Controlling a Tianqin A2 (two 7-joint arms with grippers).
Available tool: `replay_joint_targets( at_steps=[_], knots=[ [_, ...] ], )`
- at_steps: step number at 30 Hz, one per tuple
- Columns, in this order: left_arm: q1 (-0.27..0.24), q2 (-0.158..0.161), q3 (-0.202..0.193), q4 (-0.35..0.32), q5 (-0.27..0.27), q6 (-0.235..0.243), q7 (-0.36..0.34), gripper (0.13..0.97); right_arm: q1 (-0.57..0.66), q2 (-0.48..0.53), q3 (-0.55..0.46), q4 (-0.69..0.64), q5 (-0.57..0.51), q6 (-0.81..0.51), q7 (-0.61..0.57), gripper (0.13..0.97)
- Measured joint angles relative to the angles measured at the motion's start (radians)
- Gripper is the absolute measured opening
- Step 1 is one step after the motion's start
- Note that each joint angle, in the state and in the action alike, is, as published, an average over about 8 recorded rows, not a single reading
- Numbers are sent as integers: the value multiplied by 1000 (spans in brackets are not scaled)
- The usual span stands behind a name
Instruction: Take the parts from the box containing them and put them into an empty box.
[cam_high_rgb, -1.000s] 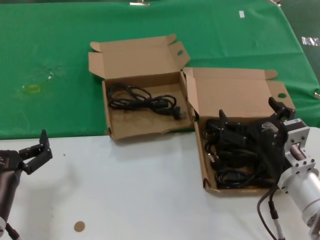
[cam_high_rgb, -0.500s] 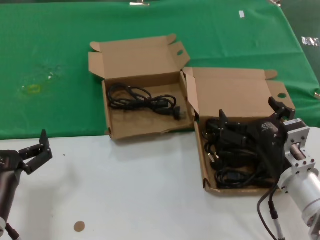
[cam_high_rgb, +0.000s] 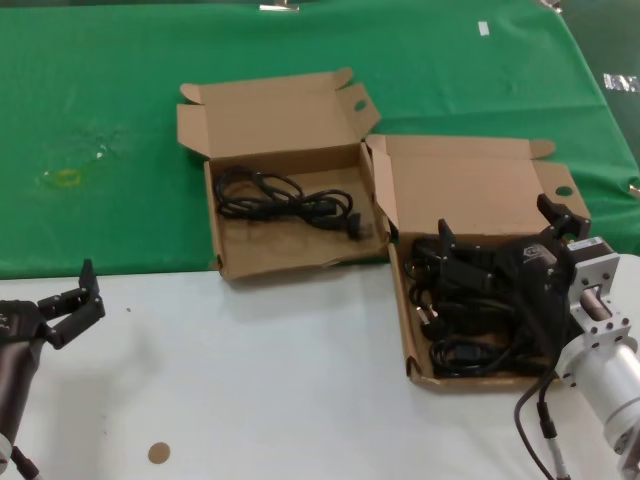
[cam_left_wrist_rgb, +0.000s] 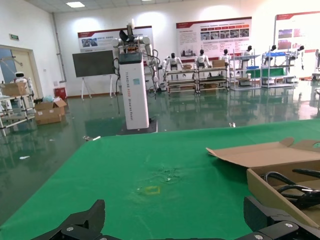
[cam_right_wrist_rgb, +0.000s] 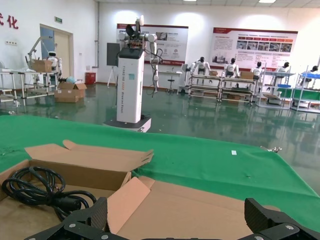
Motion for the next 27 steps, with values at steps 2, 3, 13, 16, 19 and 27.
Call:
replay_joint_targets(
  at_steps=[2, 3, 13, 16, 19, 27],
  knots=[
    [0, 0, 0, 0, 0, 0, 0, 966, 0, 0, 0, 0, 0, 0, 0, 966],
    [0, 0, 0, 0, 0, 0, 0, 966, 0, 0, 0, 0, 0, 0, 0, 966],
    [0, 0, 0, 0, 0, 0, 0, 966, 0, 0, 0, 0, 0, 0, 0, 966],
    [0, 0, 0, 0, 0, 0, 0, 966, 0, 0, 0, 0, 0, 0, 0, 966],
    [0, 0, 0, 0, 0, 0, 0, 966, 0, 0, 0, 0, 0, 0, 0, 966],
    [0, 0, 0, 0, 0, 0, 0, 966, 0, 0, 0, 0, 0, 0, 0, 966]
  ],
)
